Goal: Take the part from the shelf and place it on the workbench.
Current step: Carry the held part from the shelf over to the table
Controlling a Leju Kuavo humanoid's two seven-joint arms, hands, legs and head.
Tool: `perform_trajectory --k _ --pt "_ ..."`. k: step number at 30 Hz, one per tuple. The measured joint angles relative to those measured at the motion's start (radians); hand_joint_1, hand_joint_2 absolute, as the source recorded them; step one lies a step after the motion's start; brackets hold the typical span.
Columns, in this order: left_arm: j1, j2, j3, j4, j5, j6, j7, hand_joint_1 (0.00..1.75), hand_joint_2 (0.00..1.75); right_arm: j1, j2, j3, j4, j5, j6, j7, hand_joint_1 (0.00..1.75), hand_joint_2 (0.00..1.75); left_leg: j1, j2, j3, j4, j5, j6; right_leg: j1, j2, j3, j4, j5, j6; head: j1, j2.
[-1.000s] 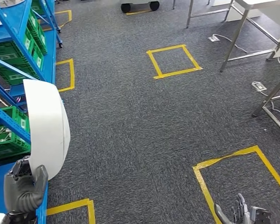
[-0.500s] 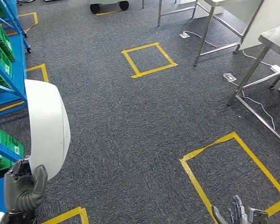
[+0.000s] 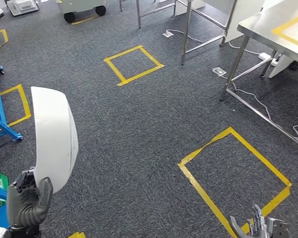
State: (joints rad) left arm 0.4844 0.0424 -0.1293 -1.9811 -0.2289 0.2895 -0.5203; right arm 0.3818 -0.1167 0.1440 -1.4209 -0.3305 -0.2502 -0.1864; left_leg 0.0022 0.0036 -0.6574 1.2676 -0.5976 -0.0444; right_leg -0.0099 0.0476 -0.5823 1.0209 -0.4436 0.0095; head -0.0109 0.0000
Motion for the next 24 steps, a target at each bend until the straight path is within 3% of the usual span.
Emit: perform_trajectory --k 2,3,5,7,8,10,12,14,15,16,17,19,20,24 --pt "0.000 0.000 0.000 0.000 0.000 0.000 0.000 1.75 1.75 0.005 0.000 0.003 -0.012 0.002 -0.005 0.004 0.00 1.75 0.003 -0.016 0.048 -0.109 0.074 0.003 -0.002 0.024 0.001 0.000 0.002 0.004 0.000 0.000" --pt "0.000 0.000 0.000 0.000 0.000 0.000 0.000 1.75 1.75 0.006 0.000 0.005 -0.018 0.002 -0.008 0.006 0.00 1.75 0.006 -0.037 0.081 -0.178 0.103 0.004 -0.001 0.037 -0.001 0.002 0.003 0.008 0.000 0.000" --pt "0.000 0.000 0.000 0.000 -0.001 0.000 0.000 1.75 1.75 0.007 0.000 0.008 -0.030 0.004 -0.014 0.009 0.00 1.75 0.010 -0.070 0.119 -0.265 0.123 0.009 0.001 0.059 -0.009 0.004 0.006 0.019 0.000 0.000" --pt "0.000 0.000 0.000 0.001 -0.002 0.000 0.001 1.75 1.75 0.013 -0.001 0.012 -0.040 0.004 -0.023 0.014 0.00 1.75 0.010 -0.063 0.124 -0.281 0.119 0.019 -0.002 0.078 -0.020 0.000 0.010 0.032 0.000 0.000" --pt "-0.001 0.000 0.000 0.001 -0.003 0.000 0.001 1.75 1.75 0.017 -0.001 0.015 -0.044 0.003 -0.027 0.016 0.00 1.75 0.010 -0.053 0.125 -0.283 0.120 0.025 -0.003 0.075 -0.023 0.001 0.010 0.037 0.000 0.000" --pt "0.000 0.001 0.000 0.001 -0.004 -0.001 0.001 1.75 1.75 0.022 -0.002 0.020 -0.050 0.002 -0.035 0.019 0.00 1.75 0.010 -0.034 0.128 -0.288 0.122 0.039 0.000 0.031 -0.046 0.043 -0.018 0.044 0.004 0.000" --pt "0.004 0.001 0.001 0.001 -0.006 -0.002 0.001 1.75 1.75 0.019 -0.004 0.025 -0.055 0.002 -0.042 0.020 0.00 1.75 0.007 -0.015 0.130 -0.288 0.120 0.046 0.002 -0.025 -0.103 0.166 -0.083 0.047 0.007 0.000" --pt "0.007 0.002 0.001 0.001 -0.010 -0.003 0.001 1.75 1.75 0.019 -0.007 0.030 -0.057 0.001 -0.047 0.020 0.00 1.75 0.003 0.003 0.134 -0.288 0.115 0.049 0.002 -0.040 -0.158 0.281 -0.125 0.049 0.007 0.000" --pt "0.007 0.002 0.001 0.001 -0.011 -0.003 0.001 1.75 1.75 0.021 -0.008 0.033 -0.058 0.001 -0.048 0.021 0.00 1.75 0.003 0.010 0.138 -0.288 0.112 0.049 0.002 -0.041 -0.160 0.289 -0.117 0.048 0.007 0.000" --pt "0.007 0.003 0.001 0.001 -0.012 -0.003 0.001 1.75 1.75 0.022 -0.009 0.035 -0.058 0.001 -0.049 0.021 0.00 1.75 0.002 0.017 0.143 -0.288 0.109 0.048 0.002 -0.042 -0.141 0.255 -0.091 0.047 0.007 0.000" --pt "0.007 0.003 0.001 0.001 -0.012 -0.003 0.001 1.75 1.75 0.023 -0.009 0.037 -0.059 0.001 -0.049 0.021 0.00 1.75 0.002 0.022 0.151 -0.288 0.104 0.046 0.002 -0.047 -0.104 0.188 -0.055 0.045 0.008 0.000" --pt "0.007 0.003 0.001 0.001 -0.012 -0.003 0.001 1.75 1.75 0.021 -0.011 0.040 -0.062 0.001 -0.050 0.021 0.00 1.75 0.000 0.031 0.163 -0.287 0.092 0.038 0.006 -0.062 -0.029 0.059 -0.014 0.037 0.007 0.000" --pt "0.007 0.004 0.001 0.001 -0.013 -0.003 0.001 1.75 1.75 0.020 -0.012 0.041 -0.064 0.001 -0.051 0.021 0.00 1.75 -0.002 0.034 0.167 -0.287 0.087 0.033 0.008 -0.066 -0.008 0.025 -0.009 0.032 0.006 0.000" --pt "0.006 0.005 0.000 0.000 -0.020 -0.004 0.001 1.75 1.75 0.022 -0.017 0.047 -0.069 0.004 -0.068 0.018 0.00 1.75 0.002 0.032 0.171 -0.281 0.071 0.009 0.010 -0.055 0.008 0.007 -0.026 0.007 0.005 0.000"
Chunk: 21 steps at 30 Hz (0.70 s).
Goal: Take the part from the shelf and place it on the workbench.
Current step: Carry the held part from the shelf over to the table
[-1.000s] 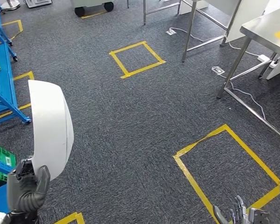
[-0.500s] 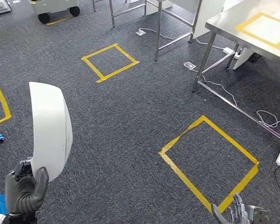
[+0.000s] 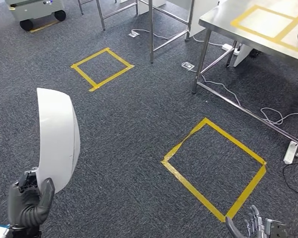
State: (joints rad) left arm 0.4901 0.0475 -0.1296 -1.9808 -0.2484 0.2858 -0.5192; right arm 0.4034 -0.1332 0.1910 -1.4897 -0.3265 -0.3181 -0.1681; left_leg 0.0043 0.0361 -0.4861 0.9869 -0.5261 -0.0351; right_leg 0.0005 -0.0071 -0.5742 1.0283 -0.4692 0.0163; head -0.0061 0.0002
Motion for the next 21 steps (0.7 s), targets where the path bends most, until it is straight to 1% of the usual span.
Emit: perform_trajectory --k 1,2,3,4,5,6,7,8,9,10,11,12,13,14,15,16,17,18,19,20,21 --pt "0.000 0.001 0.000 0.000 -0.001 0.000 0.000 1.75 1.75 -0.001 -0.001 0.003 -0.002 0.002 -0.006 -0.002 0.00 1.75 0.001 -0.008 -0.013 0.030 -0.012 -0.006 -0.003 0.003 0.009 -0.004 -0.004 -0.007 -0.002 0.000" --pt "0.000 0.002 -0.001 0.000 -0.002 0.000 0.000 1.75 1.75 -0.002 -0.001 0.006 -0.003 0.004 -0.010 -0.004 0.00 1.75 0.002 -0.017 -0.041 0.081 -0.028 -0.011 -0.005 0.005 0.019 -0.007 -0.010 -0.012 -0.004 0.000" --pt "0.002 0.003 -0.001 0.000 -0.003 0.000 0.000 1.75 1.75 -0.005 -0.002 0.010 -0.004 0.005 -0.015 -0.006 0.00 1.75 0.002 -0.025 -0.086 0.153 -0.049 -0.014 -0.006 0.007 0.028 -0.007 -0.018 -0.016 -0.006 0.000" --pt "0.003 0.003 -0.001 0.000 -0.003 0.000 0.000 1.75 1.75 -0.006 -0.004 0.014 -0.004 0.006 -0.018 -0.008 0.00 1.75 0.003 -0.029 -0.139 0.227 -0.067 -0.017 -0.006 0.010 0.037 -0.007 -0.026 -0.018 -0.006 0.000" --pt "0.005 0.004 -0.001 0.000 -0.004 0.000 0.000 1.75 1.75 -0.007 -0.006 0.017 -0.004 0.007 -0.020 -0.009 0.00 1.75 0.003 -0.030 -0.186 0.283 -0.070 -0.019 -0.007 0.014 0.047 -0.007 -0.036 -0.018 -0.006 0.000" --pt "0.006 0.004 -0.001 0.000 -0.004 0.000 0.000 1.75 1.75 -0.006 -0.007 0.020 -0.004 0.007 -0.021 -0.010 0.00 1.75 0.003 -0.030 -0.220 0.307 -0.053 -0.020 -0.007 0.018 0.060 -0.007 -0.047 -0.017 -0.006 0.000" --pt "0.008 0.004 -0.001 0.000 -0.005 0.000 0.000 1.75 1.75 -0.006 -0.008 0.023 -0.004 0.007 -0.023 -0.011 0.00 1.75 0.003 -0.031 -0.232 0.292 -0.013 -0.019 -0.009 0.023 0.076 -0.007 -0.059 -0.015 -0.006 0.000" --pt "0.009 0.004 -0.001 0.000 -0.006 0.000 0.000 1.75 1.75 -0.006 -0.009 0.025 -0.004 0.008 -0.024 -0.012 0.00 1.75 0.003 -0.031 -0.226 0.241 0.044 -0.018 -0.011 0.027 0.092 -0.008 -0.073 -0.012 -0.006 0.000" --pt "0.010 0.004 -0.001 0.000 -0.007 0.000 0.000 1.75 1.75 -0.006 -0.009 0.027 -0.004 0.008 -0.024 -0.013 0.00 1.75 0.003 -0.031 -0.211 0.176 0.098 -0.016 -0.012 0.031 0.108 -0.009 -0.088 -0.008 -0.007 0.000" --pt "0.010 0.004 -0.001 0.000 -0.008 0.000 0.000 1.75 1.75 -0.007 -0.009 0.029 -0.004 0.008 -0.025 -0.014 0.00 1.75 0.002 -0.032 -0.189 0.113 0.127 -0.012 -0.012 0.036 0.121 -0.010 -0.103 -0.002 -0.009 0.000" --pt "0.011 0.004 -0.001 0.000 -0.009 0.000 0.000 1.75 1.75 -0.008 -0.010 0.031 -0.004 0.008 -0.026 -0.015 0.00 1.75 0.000 -0.032 -0.172 0.070 0.136 -0.006 -0.012 0.039 0.131 -0.015 -0.115 0.004 -0.010 0.000" --pt "0.011 0.004 -0.001 0.000 -0.011 0.000 -0.001 1.75 1.75 -0.008 -0.011 0.032 -0.004 0.008 -0.028 -0.015 0.00 1.75 -0.001 -0.033 -0.160 0.045 0.126 0.002 -0.011 0.040 0.145 -0.022 -0.121 0.011 -0.012 0.000" --pt "0.011 0.004 -0.002 0.000 -0.013 0.000 -0.001 1.75 1.75 -0.009 -0.012 0.035 -0.005 0.009 -0.029 -0.016 0.00 1.75 -0.003 -0.033 -0.150 0.032 0.109 0.011 -0.010 0.041 0.157 -0.028 -0.120 0.018 -0.013 0.000" --pt "0.010 0.004 -0.002 0.000 -0.015 0.001 -0.001 1.75 1.75 -0.010 -0.014 0.037 -0.006 0.008 -0.030 -0.016 0.00 1.75 -0.002 -0.034 -0.140 0.027 0.100 0.020 -0.010 0.039 0.165 -0.030 -0.114 0.025 -0.013 0.000" --pt "0.011 0.004 -0.002 0.000 -0.017 0.001 -0.001 1.75 1.75 -0.011 -0.016 0.039 -0.006 0.007 -0.031 -0.017 0.00 1.75 -0.001 -0.034 -0.124 0.018 0.092 0.029 -0.010 0.035 0.167 -0.014 -0.106 0.030 -0.011 0.000" --pt "0.012 0.005 -0.001 0.000 -0.019 0.002 -0.002 1.75 1.75 -0.014 -0.017 0.042 -0.006 0.005 -0.031 -0.018 0.00 1.75 -0.001 -0.033 -0.106 0.012 0.083 0.036 -0.010 0.030 0.151 0.022 -0.100 0.033 -0.009 0.000" --pt "0.011 0.005 -0.001 -0.001 -0.021 0.002 -0.002 1.75 1.75 -0.017 -0.019 0.044 -0.006 0.002 -0.032 -0.019 0.00 1.75 0.000 -0.033 -0.084 0.006 0.073 0.041 -0.009 0.025 0.119 0.079 -0.098 0.034 -0.007 0.000" --pt "0.011 0.005 -0.001 -0.001 -0.022 0.003 -0.002 1.75 1.75 -0.018 -0.020 0.046 -0.006 0.000 -0.032 -0.020 0.00 1.75 -0.001 -0.031 -0.065 0.000 0.062 0.045 -0.008 0.020 0.075 0.146 -0.106 0.034 -0.006 0.000" --pt "0.011 0.006 -0.002 -0.001 -0.022 0.004 -0.002 1.75 1.75 -0.017 -0.022 0.047 -0.006 -0.003 -0.032 -0.021 0.00 1.75 -0.001 -0.029 -0.045 -0.007 0.050 0.047 -0.007 0.018 0.022 0.207 -0.128 0.033 -0.005 0.000" --pt "0.011 0.006 -0.002 -0.001 -0.023 0.004 -0.002 1.75 1.75 -0.015 -0.024 0.049 -0.006 -0.005 -0.033 -0.022 0.00 1.75 -0.001 -0.027 -0.022 -0.014 0.037 0.049 -0.006 0.018 -0.029 0.248 -0.163 0.033 -0.005 0.000" --pt "0.011 0.007 -0.003 0.000 -0.023 0.004 -0.002 1.75 1.75 -0.013 -0.026 0.051 -0.005 -0.006 -0.033 -0.022 0.00 1.75 -0.002 -0.025 0.003 -0.022 0.022 0.049 -0.005 0.018 -0.071 0.265 -0.202 0.032 -0.005 0.000"
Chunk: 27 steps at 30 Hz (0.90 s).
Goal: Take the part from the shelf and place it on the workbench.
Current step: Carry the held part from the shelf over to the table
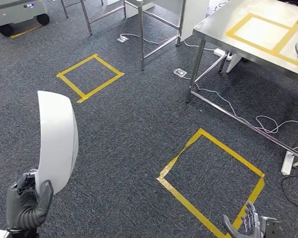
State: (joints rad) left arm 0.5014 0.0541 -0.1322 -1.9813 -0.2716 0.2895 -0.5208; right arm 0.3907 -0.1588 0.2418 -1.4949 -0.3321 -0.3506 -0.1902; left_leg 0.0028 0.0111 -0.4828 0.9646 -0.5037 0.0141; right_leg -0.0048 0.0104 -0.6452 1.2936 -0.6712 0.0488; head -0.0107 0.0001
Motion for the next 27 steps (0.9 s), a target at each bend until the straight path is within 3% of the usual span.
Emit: perform_trajectory --k 1,2,3,5,6,7,9,11,12,13,14,16,17,18,20,21,22,24,25,27 --pt "0.000 0.000 0.000 0.000 0.000 0.000 0.000 1.75 1.75 0.001 -0.001 0.002 0.001 0.000 0.000 0.000 0.00 1.75 0.000 0.004 0.029 -0.007 -0.016 0.000 0.000 -0.001 -0.032 -0.006 -0.031 0.000 0.001 0.000" --pt "0.000 0.000 0.000 0.000 -0.001 0.000 0.000 1.75 1.75 0.002 -0.001 0.003 0.002 -0.001 0.000 0.000 0.00 1.75 0.000 0.009 0.059 -0.014 -0.034 -0.002 0.000 -0.003 -0.056 -0.033 -0.035 -0.001 0.001 0.000" --pt "0.000 0.000 -0.001 0.000 -0.001 0.000 0.000 1.75 1.75 0.003 -0.002 0.005 0.003 -0.001 0.000 0.000 0.00 1.75 -0.001 0.015 0.089 -0.020 -0.055 -0.004 0.001 -0.015 -0.075 -0.078 0.013 -0.005 0.002 0.000" --pt "0.002 0.001 -0.001 0.001 -0.001 0.001 0.000 1.75 1.75 0.006 -0.003 0.008 0.006 -0.003 0.000 0.000 0.00 1.75 -0.005 0.028 0.143 -0.024 -0.105 -0.010 0.007 -0.062 -0.098 -0.181 0.189 -0.016 0.002 0.000" --pt "0.004 0.001 -0.001 0.002 -0.001 0.002 0.000 1.75 1.75 0.007 -0.004 0.011 0.006 -0.005 0.000 0.000 0.00 1.75 -0.006 0.035 0.169 -0.030 -0.131 -0.015 0.012 -0.079 -0.098 -0.211 0.264 -0.020 -0.001 0.000" --pt "0.005 0.002 -0.001 0.002 -0.002 0.002 0.000 1.75 1.75 0.007 -0.004 0.012 0.007 -0.006 0.000 -0.001 0.00 1.75 -0.006 0.041 0.192 -0.029 -0.143 -0.022 0.015 -0.081 -0.092 -0.224 0.297 -0.021 -0.002 0.000" --pt "0.000 0.003 -0.002 0.002 -0.005 0.004 0.000 1.75 1.75 0.001 -0.006 0.015 0.004 -0.008 0.000 -0.003 0.00 1.75 0.000 0.046 0.200 0.024 -0.123 -0.035 0.016 -0.053 -0.059 -0.220 0.288 -0.027 -0.005 0.000" --pt "-0.007 0.004 -0.005 0.002 -0.008 0.006 0.000 1.75 1.75 -0.006 -0.008 0.016 0.002 -0.009 0.000 -0.005 0.00 1.75 0.004 0.027 0.127 0.168 -0.080 -0.046 0.013 -0.027 -0.024 -0.228 0.271 -0.040 -0.006 0.000" --pt "-0.008 0.004 -0.006 0.002 -0.010 0.006 0.001 1.75 1.75 -0.007 -0.008 0.016 0.002 -0.010 0.000 -0.006 0.00 1.75 0.006 0.014 0.073 0.239 -0.086 -0.050 0.011 -0.015 -0.007 -0.233 0.261 -0.045 -0.009 0.000" --pt "-0.006 0.005 -0.007 0.002 -0.010 0.007 0.001 1.75 1.75 -0.007 -0.009 0.016 0.001 -0.011 -0.001 -0.006 0.00 1.75 0.006 0.003 0.019 0.290 -0.118 -0.052 0.009 -0.003 0.011 -0.239 0.248 -0.049 -0.011 0.000" --pt "-0.004 0.005 -0.007 0.002 -0.010 0.008 0.001 1.75 1.75 -0.006 -0.009 0.016 0.002 -0.011 -0.001 -0.007 0.00 1.75 0.007 -0.002 -0.028 0.317 -0.170 -0.053 0.007 0.011 0.031 -0.245 0.235 -0.050 -0.011 0.000" --pt "-0.001 0.006 -0.008 0.002 -0.010 0.010 0.001 1.75 1.75 -0.006 -0.009 0.017 0.002 -0.013 -0.001 -0.007 0.00 1.75 0.009 -0.006 -0.099 0.313 -0.270 -0.053 0.000 0.042 0.073 -0.252 0.204 -0.046 -0.011 0.000" --pt "-0.001 0.006 -0.008 0.002 -0.011 0.010 0.001 1.75 1.75 -0.005 -0.009 0.018 0.002 -0.013 -0.001 -0.007 0.00 1.75 0.011 -0.008 -0.124 0.287 -0.282 -0.056 -0.006 0.057 0.093 -0.253 0.188 -0.041 -0.011 0.000" --pt "0.000 0.006 -0.009 0.002 -0.011 0.010 0.001 1.75 1.75 -0.005 -0.009 0.018 0.003 -0.014 -0.001 -0.008 0.00 1.75 0.016 -0.014 -0.140 0.249 -0.253 -0.063 -0.011 0.071 0.112 -0.254 0.171 -0.035 -0.011 0.000" --pt "0.001 0.007 -0.011 0.004 -0.011 0.011 0.003 1.75 1.75 -0.006 -0.011 0.018 0.003 -0.016 -0.001 -0.008 0.00 1.75 0.033 -0.034 -0.152 0.146 -0.102 -0.080 -0.017 0.097 0.150 -0.254 0.132 -0.020 -0.017 0.000" --pt "0.001 0.007 -0.013 0.005 -0.011 0.012 0.003 1.75 1.75 -0.006 -0.012 0.019 0.002 -0.017 -0.001 -0.008 0.00 1.75 0.038 -0.039 -0.147 0.111 -0.044 -0.084 -0.018 0.107 0.169 -0.260 0.110 -0.010 -0.018 0.000" --pt "0.000 0.007 -0.014 0.006 -0.011 0.013 0.004 1.75 1.75 -0.005 -0.013 0.019 0.002 -0.017 -0.001 -0.009 0.00 1.75 0.041 -0.041 -0.137 0.084 -0.014 -0.081 -0.017 0.114 0.191 -0.264 0.097 -0.001 -0.020 0.000" --pt "-0.002 0.008 -0.017 0.006 -0.012 0.014 0.004 1.75 1.75 -0.004 -0.015 0.020 0.001 -0.019 -0.002 -0.011 0.00 1.75 0.040 -0.032 -0.105 0.073 -0.012 -0.067 -0.017 0.106 0.214 -0.262 0.102 0.014 -0.017 0.000" --pt "-0.002 0.008 -0.017 0.006 -0.012 0.014 0.003 1.75 1.75 -0.005 -0.015 0.021 0.002 -0.019 -0.002 -0.011 0.00 1.75 0.040 -0.027 -0.089 0.068 -0.003 -0.058 -0.015 0.082 0.212 -0.232 0.118 0.019 -0.016 0.000" --pt "-0.001 0.009 -0.018 0.007 -0.012 0.015 0.003 1.75 1.75 -0.008 -0.017 0.023 0.003 -0.020 -0.002 -0.012 0.00 1.75 0.034 -0.009 -0.061 0.066 0.009 -0.040 -0.013 0.026 0.160 -0.129 0.114 0.024 -0.008 0.000"
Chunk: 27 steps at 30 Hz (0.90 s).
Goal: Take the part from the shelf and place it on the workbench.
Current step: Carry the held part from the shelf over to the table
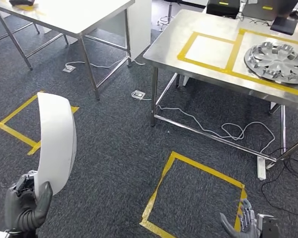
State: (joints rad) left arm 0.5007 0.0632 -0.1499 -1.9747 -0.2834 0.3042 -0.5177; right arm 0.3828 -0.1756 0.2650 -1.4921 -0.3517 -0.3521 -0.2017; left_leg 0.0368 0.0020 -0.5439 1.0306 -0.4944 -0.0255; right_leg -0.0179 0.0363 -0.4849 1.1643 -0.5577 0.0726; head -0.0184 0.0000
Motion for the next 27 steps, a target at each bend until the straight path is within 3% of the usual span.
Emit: perform_trajectory --k 2,4,5,11,13,14,16,17,18,19,20,22,23,24,25,27 --pt "0.001 0.001 0.000 0.000 0.000 0.000 0.000 1.75 1.75 0.001 0.000 0.002 0.000 0.000 0.000 -0.001 0.00 1.75 -0.009 0.018 0.025 -0.001 -0.019 0.015 0.004 -0.027 -0.084 0.107 -0.069 -0.001 0.007 0.000" --pt "0.001 0.001 -0.001 0.000 -0.001 0.000 0.000 1.75 1.75 0.005 0.000 0.004 0.001 0.000 0.000 -0.001 0.00 1.75 -0.016 0.034 0.047 -0.003 -0.040 0.022 0.009 -0.029 -0.145 0.141 -0.146 -0.007 0.008 0.000" --pt "0.001 0.001 -0.001 0.000 -0.001 0.000 0.000 1.75 1.75 0.007 0.000 0.004 0.001 -0.001 0.000 -0.001 0.00 1.75 -0.018 0.038 0.053 -0.003 -0.046 0.024 0.010 -0.029 -0.157 0.140 -0.165 -0.009 0.009 0.000" --pt "0.001 0.001 -0.002 0.000 -0.001 0.000 0.000 1.75 1.75 0.007 0.000 0.005 0.001 -0.001 0.000 -0.001 0.00 1.75 -0.020 0.042 0.061 -0.004 -0.053 0.026 0.012 -0.030 -0.166 0.129 -0.175 -0.013 0.009 0.000" --pt "0.001 0.001 -0.002 0.000 -0.001 0.000 0.000 1.75 1.75 0.008 0.000 0.005 0.001 -0.001 -0.001 -0.002 0.00 1.75 -0.024 0.048 0.072 -0.006 -0.062 0.027 0.014 -0.031 -0.171 0.102 -0.172 -0.018 0.009 0.000" --pt "0.001 0.002 -0.002 0.001 -0.001 0.000 0.000 1.75 1.75 0.010 0.000 0.007 0.004 -0.003 -0.001 -0.002 0.00 1.75 -0.028 0.057 0.096 -0.012 -0.080 0.026 0.022 -0.049 -0.169 0.053 -0.104 -0.031 0.006 0.000" --pt "-0.005 0.003 -0.005 0.001 -0.002 0.000 0.001 1.75 1.75 0.006 -0.002 0.010 0.006 -0.005 -0.003 -0.005 0.00 1.75 -0.033 0.064 0.130 0.032 -0.071 0.009 0.030 -0.057 -0.118 -0.063 0.019 -0.059 0.003 0.000" --pt "-0.008 0.003 -0.006 0.002 -0.002 0.000 0.002 1.75 1.75 0.003 -0.002 0.012 0.006 -0.005 -0.004 -0.006 0.00 1.75 -0.033 0.054 0.120 0.085 -0.052 -0.001 0.032 -0.058 -0.084 -0.117 0.075 -0.072 0.000 0.000" --pt "-0.011 0.004 -0.007 0.002 -0.002 0.001 0.002 1.75 1.75 -0.001 -0.003 0.012 0.005 -0.005 -0.005 -0.007 0.00 1.75 -0.031 0.036 0.080 0.156 -0.026 -0.011 0.028 -0.038 -0.048 -0.143 0.067 -0.075 0.000 0.000" --pt "-0.010 0.005 -0.008 0.002 -0.002 0.001 0.003 1.75 1.75 -0.001 -0.003 0.012 0.006 -0.005 -0.005 -0.007 0.00 1.75 -0.029 0.016 0.026 0.217 -0.026 -0.015 0.024 -0.026 -0.023 -0.164 0.062 -0.075 -0.003 0.000" --pt "-0.008 0.006 -0.009 0.002 -0.002 0.001 0.003 1.75 1.75 -0.001 -0.003 0.012 0.006 -0.006 -0.005 -0.006 0.00 1.75 -0.029 0.006 -0.024 0.253 -0.056 -0.018 0.020 -0.012 0.005 -0.185 0.055 -0.074 -0.004 0.000" --pt "-0.005 0.008 -0.010 0.002 -0.002 0.001 0.003 1.75 1.75 0.001 -0.003 0.013 0.006 -0.007 -0.006 -0.007 0.00 1.75 -0.027 0.002 -0.103 0.263 -0.152 -0.022 0.011 0.018 0.066 -0.224 0.036 -0.070 -0.004 0.000" --pt "-0.005 0.009 -0.010 0.002 -0.002 0.001 0.003 1.75 1.75 0.002 -0.003 0.013 0.007 -0.007 -0.006 -0.007 0.00 1.75 -0.027 0.002 -0.129 0.240 -0.183 -0.025 0.006 0.033 0.097 -0.240 0.023 -0.066 -0.004 0.000" --pt "-0.005 0.010 -0.010 0.002 -0.002 0.001 0.003 1.75 1.75 0.002 -0.003 0.014 0.007 -0.008 -0.006 -0.007 0.00 1.75 -0.026 0.000 -0.147 0.201 -0.180 -0.028 0.001 0.048 0.127 -0.252 0.007 -0.062 -0.004 0.000" --pt "-0.004 0.010 -0.011 0.002 -0.002 0.001 0.003 1.75 1.75 0.002 -0.003 0.016 0.007 -0.008 -0.006 -0.007 0.00 1.75 -0.024 -0.006 -0.157 0.145 -0.131 -0.032 -0.004 0.062 0.154 -0.260 -0.012 -0.058 -0.004 0.000" --pt "-0.001 0.011 -0.011 0.003 -0.002 0.001 0.004 1.75 1.75 0.003 -0.003 0.018 0.008 -0.009 -0.006 -0.007 0.00 1.75 -0.017 -0.027 -0.165 0.018 0.053 -0.039 -0.009 0.087 0.203 -0.263 -0.058 -0.046 -0.010 0.000"
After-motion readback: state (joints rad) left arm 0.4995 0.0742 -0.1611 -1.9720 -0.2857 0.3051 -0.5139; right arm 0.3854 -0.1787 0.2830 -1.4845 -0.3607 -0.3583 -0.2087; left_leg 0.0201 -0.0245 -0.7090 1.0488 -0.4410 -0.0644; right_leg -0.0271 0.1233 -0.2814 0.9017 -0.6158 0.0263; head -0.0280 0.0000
